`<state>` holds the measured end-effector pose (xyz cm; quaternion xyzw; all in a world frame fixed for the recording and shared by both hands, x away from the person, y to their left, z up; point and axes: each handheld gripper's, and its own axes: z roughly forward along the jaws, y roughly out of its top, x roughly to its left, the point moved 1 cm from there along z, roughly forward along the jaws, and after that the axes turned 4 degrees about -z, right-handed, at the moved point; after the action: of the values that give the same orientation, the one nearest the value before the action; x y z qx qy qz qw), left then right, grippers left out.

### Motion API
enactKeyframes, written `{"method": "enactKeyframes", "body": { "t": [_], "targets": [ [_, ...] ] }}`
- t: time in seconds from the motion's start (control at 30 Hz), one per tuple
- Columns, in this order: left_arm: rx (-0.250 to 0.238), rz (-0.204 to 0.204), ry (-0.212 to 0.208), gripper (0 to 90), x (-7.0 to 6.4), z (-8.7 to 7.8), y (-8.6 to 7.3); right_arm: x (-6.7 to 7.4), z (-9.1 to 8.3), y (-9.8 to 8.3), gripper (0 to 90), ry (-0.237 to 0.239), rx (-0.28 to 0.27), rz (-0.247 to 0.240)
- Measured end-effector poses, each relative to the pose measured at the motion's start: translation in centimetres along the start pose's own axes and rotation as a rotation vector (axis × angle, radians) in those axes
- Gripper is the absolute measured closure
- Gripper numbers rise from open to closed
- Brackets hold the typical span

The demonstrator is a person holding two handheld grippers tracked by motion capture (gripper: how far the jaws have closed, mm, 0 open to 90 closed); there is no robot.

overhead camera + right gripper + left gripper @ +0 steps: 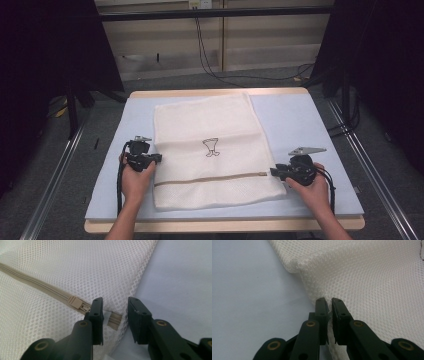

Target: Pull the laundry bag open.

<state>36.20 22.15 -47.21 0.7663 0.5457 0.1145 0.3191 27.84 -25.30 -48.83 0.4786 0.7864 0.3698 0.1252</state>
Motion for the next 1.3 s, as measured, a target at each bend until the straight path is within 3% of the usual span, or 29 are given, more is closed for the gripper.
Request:
{"method": "enactKeyframes", "body": {
  "t": [0.03,0.13,0.17,0.23,0.3,0.33,0.43,0.67,0.77,0.9,1.0,1.13,1.2,1.3],
  "targets": [
    [0.001,0.0,0.0,83.7,0.0,-0.1,0.0,0.0,-0.2,0.1,75.9,0.019,0.023,0.023],
    [-0.022,-0.017,0.003,82.9,0.1,-0.3,0.0,0.4,-0.2,0.1,80.1,0.06,0.031,0.054],
    [-0.025,-0.005,0.008,80.4,0.2,-0.5,0.0,0.6,-0.2,0.1,80.4,0.072,0.035,0.059],
    [-0.053,-0.014,0.009,72.8,0.0,-0.9,0.1,0.9,-0.3,0.1,80.6,0.075,0.03,0.055],
    [-0.067,-0.029,0.011,63.8,-0.6,-1.3,0.0,1.6,-0.2,0.0,80.6,0.068,0.04,0.017],
    [-0.063,-0.009,-0.018,63.7,-0.8,-1.6,0.1,1.7,-0.2,0.0,80.5,0.061,0.038,0.008],
    [-0.065,-0.019,-0.069,55.4,-1.6,-1.9,0.2,2.3,-0.2,0.0,80.5,0.071,0.038,-0.004],
    [-0.03,0.059,-0.195,46.7,-5.4,-1.9,0.4,2.8,-0.3,-0.2,74.7,0.03,0.027,-0.052],
    [-0.033,0.067,-0.256,46.0,-7.0,-1.5,0.5,2.8,-0.5,-0.1,69.5,0.01,0.0,-0.078],
    [-0.018,0.108,-0.275,43.6,-8.6,-1.1,0.6,2.7,-1.2,0.1,67.6,-0.03,-0.05,-0.12],
    [-0.017,0.145,-0.266,44.9,-9.8,-1.0,0.6,2.8,-1.5,0.1,75.4,-0.033,-0.071,-0.158],
    [-0.008,0.149,-0.298,42.5,-11.3,-0.5,0.6,3.1,-1.4,0.0,85.1,-0.006,-0.076,-0.202],
    [-0.008,0.169,-0.336,43.0,-12.1,-0.1,0.7,3.3,-1.3,-0.1,87.6,-0.004,-0.071,-0.219],
    [0.019,0.139,-0.358,42.8,-13.3,0.3,0.8,3.4,-1.2,-0.2,90.0,0.002,-0.074,-0.233]
  ]
}}
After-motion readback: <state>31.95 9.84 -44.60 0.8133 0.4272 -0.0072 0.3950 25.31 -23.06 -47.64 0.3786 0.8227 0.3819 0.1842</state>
